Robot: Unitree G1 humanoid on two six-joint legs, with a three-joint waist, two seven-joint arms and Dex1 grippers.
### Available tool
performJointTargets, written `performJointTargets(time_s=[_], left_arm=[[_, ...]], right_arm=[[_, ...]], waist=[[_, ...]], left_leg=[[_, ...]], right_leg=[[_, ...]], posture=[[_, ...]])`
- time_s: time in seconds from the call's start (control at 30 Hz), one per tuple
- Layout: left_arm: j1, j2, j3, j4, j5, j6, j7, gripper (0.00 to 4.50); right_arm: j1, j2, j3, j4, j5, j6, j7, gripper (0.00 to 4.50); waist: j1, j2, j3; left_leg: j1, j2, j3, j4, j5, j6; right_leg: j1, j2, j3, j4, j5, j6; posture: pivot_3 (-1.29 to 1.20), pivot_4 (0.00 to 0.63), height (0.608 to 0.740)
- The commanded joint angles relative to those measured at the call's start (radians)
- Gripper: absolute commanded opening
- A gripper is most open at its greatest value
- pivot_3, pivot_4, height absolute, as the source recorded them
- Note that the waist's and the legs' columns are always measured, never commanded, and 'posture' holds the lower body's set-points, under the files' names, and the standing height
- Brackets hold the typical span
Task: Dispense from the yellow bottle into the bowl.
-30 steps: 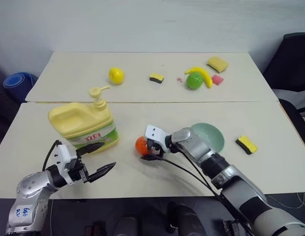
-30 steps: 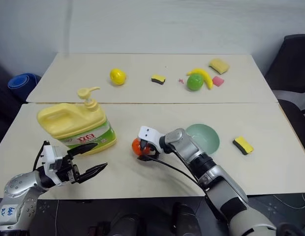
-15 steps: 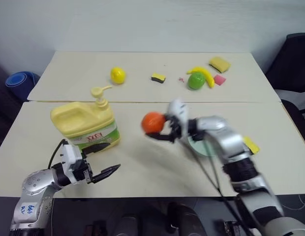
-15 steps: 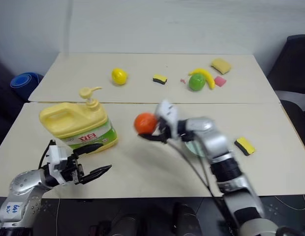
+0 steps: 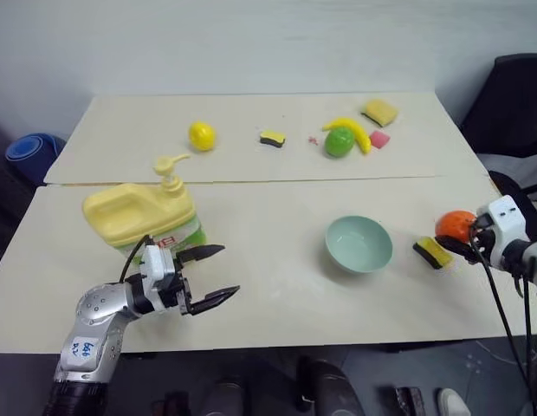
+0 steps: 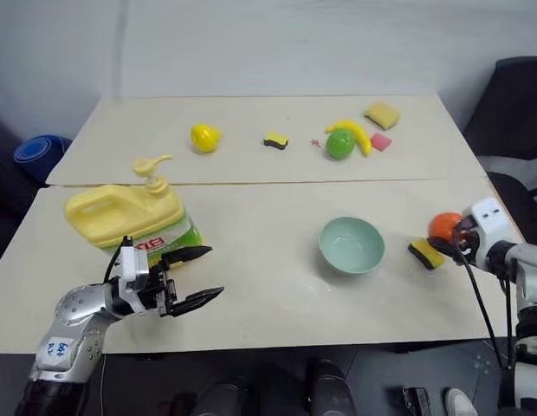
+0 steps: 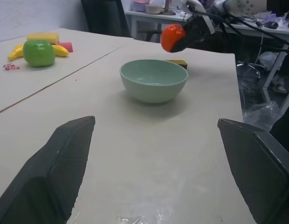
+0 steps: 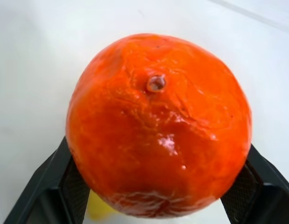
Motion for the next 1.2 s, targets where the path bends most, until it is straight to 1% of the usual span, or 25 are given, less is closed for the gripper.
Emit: performJointTargets(time_s=[0.03,0.13,0.23,0.33,0.4,0.47,0.5,0.63,0.67,0.73,0.77,0.83,0.87,0.97,1.03,1.07,1.13,1.2], left_arm=[[-0.013,0.013,0.005,-0.003,-0.003,0.005,-0.007,4.50],[-0.017,0.019,0.011,-0.008,-0.006,0.015,-0.006,4.50],[-0.017,0.024,0.015,-0.011,-0.007,0.022,-0.006,4.50],[-0.016,0.026,0.013,-0.019,-0.008,0.029,-0.002,4.50],[-0.017,0.027,0.012,-0.025,-0.007,0.033,0.003,4.50],[-0.018,0.026,0.011,-0.029,-0.007,0.037,0.007,4.50],[-0.017,0.026,0.013,-0.031,-0.008,0.038,0.011,4.50],[-0.006,0.023,0.014,-0.044,-0.008,0.044,0.023,4.50],[-0.003,0.022,0.014,-0.048,-0.007,0.046,0.026,4.50],[0.007,0.022,0.020,-0.053,-0.009,0.044,0.031,4.50],[0.013,0.024,0.026,-0.056,-0.014,0.044,0.031,4.50],[0.037,0.036,0.048,-0.065,-0.030,0.043,0.020,4.50],[0.045,0.039,0.055,-0.067,-0.036,0.044,0.016,4.50],[0.067,0.052,0.074,-0.070,-0.046,0.042,0.003,4.50],[0.072,0.054,0.080,-0.070,-0.046,0.042,-0.003,4.50],[0.072,0.054,0.082,-0.069,-0.045,0.043,-0.002,4.50],[0.067,0.050,0.078,-0.066,-0.037,0.043,0.002,4.50],[0.062,0.046,0.069,-0.065,-0.029,0.040,0.005,4.50]], right_arm=[[-0.082,0.009,-0.023,0.140,-0.014,-0.065,-0.093,3.09],[-0.119,0.011,-0.045,0.233,0.002,-0.058,-0.137,3.09],[-0.136,0.010,-0.050,0.287,0.006,-0.045,-0.139,3.09],[-0.142,0.013,-0.065,0.312,0.030,0.007,-0.114,3.09],[-0.137,0.016,-0.076,0.313,0.038,-0.002,-0.117,3.81],[-0.127,0.016,-0.080,0.310,0.039,0.005,-0.114,4.38],[-0.117,0.012,-0.086,0.300,0.045,-0.002,-0.100,4.45],[-0.073,-0.026,-0.109,0.253,0.067,-0.030,-0.048,4.45],[-0.054,-0.038,-0.121,0.229,0.074,-0.061,-0.035,4.45],[-0.009,-0.066,-0.142,0.148,0.098,-0.054,0.022,4.45],[0.031,-0.079,-0.155,0.079,0.119,-0.066,0.076,4.45],[0.153,-0.111,-0.184,-0.125,0.172,-0.101,0.215,4.45],[0.197,-0.119,-0.197,-0.198,0.191,-0.110,0.251,4.45],[0.314,-0.124,-0.215,-0.466,0.245,-0.081,0.310,4.45],[0.357,-0.109,-0.204,-0.625,0.288,-0.010,0.318,4.45],[0.371,-0.088,-0.175,-0.726,0.312,0.038,0.307,4.45],[0.379,-0.008,-0.056,-0.910,0.326,0.108,0.270,4.45],[0.377,0.044,0.036,-0.975,0.292,0.139,0.247,4.45]], waist=[[-0.005,0.000,0.000],[-0.005,0.000,0.000],[0.002,0.000,0.000],[0.009,0.000,0.000],[0.012,0.000,0.000],[0.013,0.000,0.000],[0.013,0.000,0.000],[0.016,0.000,0.000],[0.017,0.000,0.000],[0.017,0.001,0.001],[0.017,0.002,0.001],[0.018,0.004,0.001],[0.018,0.004,0.001],[0.016,0.003,0.001],[0.015,0.003,0.001],[0.016,0.003,0.001],[0.016,0.002,0.001],[0.018,0.000,0.000]], left_leg=[[0.000,0.000,0.000,0.000,0.000,0.000],[0.000,0.000,0.000,0.000,0.000,0.000],[-0.001,0.000,-0.001,0.001,0.000,0.000],[-0.001,0.000,-0.001,0.001,0.000,0.000],[-0.001,0.000,-0.001,0.001,0.000,0.000],[-0.001,0.000,-0.001,0.001,0.000,0.000],[-0.001,0.000,-0.001,0.001,0.000,0.000],[-0.001,0.000,-0.001,0.001,0.000,0.000],[-0.001,0.000,-0.001,0.001,0.000,0.000],[-0.001,0.000,-0.001,0.001,0.000,0.000],[-0.001,0.000,-0.001,0.001,0.000,0.000],[-0.001,0.000,-0.001,0.001,0.000,0.000],[-0.001,0.000,-0.001,0.000,0.000,0.000],[0.000,0.001,-0.001,0.000,-0.001,-0.001],[0.001,0.001,0.000,0.000,-0.001,-0.001],[0.001,0.001,0.000,0.000,-0.001,-0.001],[0.001,0.001,0.000,0.000,-0.001,-0.002],[0.001,0.003,-0.001,0.000,-0.002,-0.003]], right_leg=[[0.000,0.000,0.002,0.000,0.000,0.000],[0.000,0.000,0.002,-0.001,0.000,0.000],[0.000,0.000,0.002,-0.002,0.000,0.000],[0.000,-0.001,0.002,-0.003,0.000,0.000],[0.000,-0.001,0.003,-0.003,0.000,0.000],[0.000,-0.001,0.003,-0.003,0.000,0.001],[0.000,-0.001,0.003,-0.003,0.000,0.001],[0.000,-0.001,0.003,-0.003,0.001,0.001],[0.000,-0.001,0.003,-0.003,0.001,0.001],[0.000,-0.001,0.003,-0.003,0.001,0.001],[0.000,-0.001,0.003,-0.004,0.001,0.001],[0.000,-0.001,0.003,-0.004,0.001,0.002],[0.000,-0.001,0.003,-0.004,0.001,0.002],[0.000,0.000,0.003,-0.006,0.001,0.002],[0.001,0.000,0.004,-0.007,0.001,0.002],[0.001,0.000,0.005,-0.007,0.001,0.001],[0.000,0.000,0.005,-0.007,0.001,0.001],[0.000,0.001,0.004,-0.007,0.001,0.000]], posture=[[0.00,0.150,0.740],[0.00,0.150,0.740],[0.00,0.150,0.740],[0.00,0.150,0.740],[0.00,0.150,0.740],[0.00,0.150,0.740],[0.00,0.150,0.740],[0.00,0.150,0.740],[0.00,0.150,0.740],[0.00,0.150,0.740],[0.00,0.150,0.740],[0.00,0.150,0.740],[0.00,0.150,0.740],[0.00,0.150,0.740],[0.00,0.150,0.740],[0.00,0.150,0.740],[0.00,0.150,0.740],[0.00,0.150,0.740]])
